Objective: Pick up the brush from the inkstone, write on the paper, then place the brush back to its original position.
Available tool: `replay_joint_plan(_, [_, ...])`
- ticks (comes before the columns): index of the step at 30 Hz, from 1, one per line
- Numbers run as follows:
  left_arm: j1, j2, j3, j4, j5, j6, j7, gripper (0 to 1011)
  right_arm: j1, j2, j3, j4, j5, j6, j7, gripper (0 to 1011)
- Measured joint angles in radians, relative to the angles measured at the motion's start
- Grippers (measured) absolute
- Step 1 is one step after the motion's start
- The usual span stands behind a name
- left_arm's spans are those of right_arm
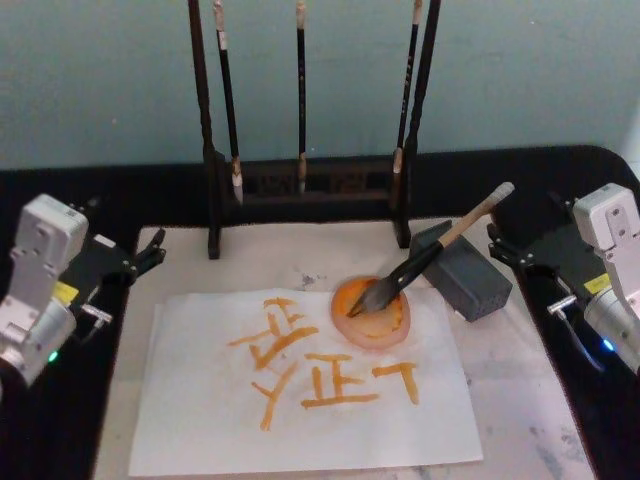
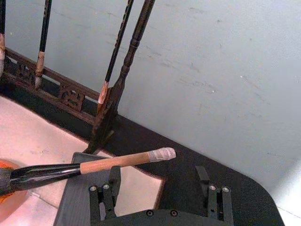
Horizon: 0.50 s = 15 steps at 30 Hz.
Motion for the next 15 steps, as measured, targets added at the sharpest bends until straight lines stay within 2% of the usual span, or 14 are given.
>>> replay_joint_plan(15, [0.0, 0.0, 0.0, 0.0, 0.0, 0.0, 0.0, 1010, 0.0, 0.0, 0.0, 0.0, 0.0, 0.0, 0.0, 1000])
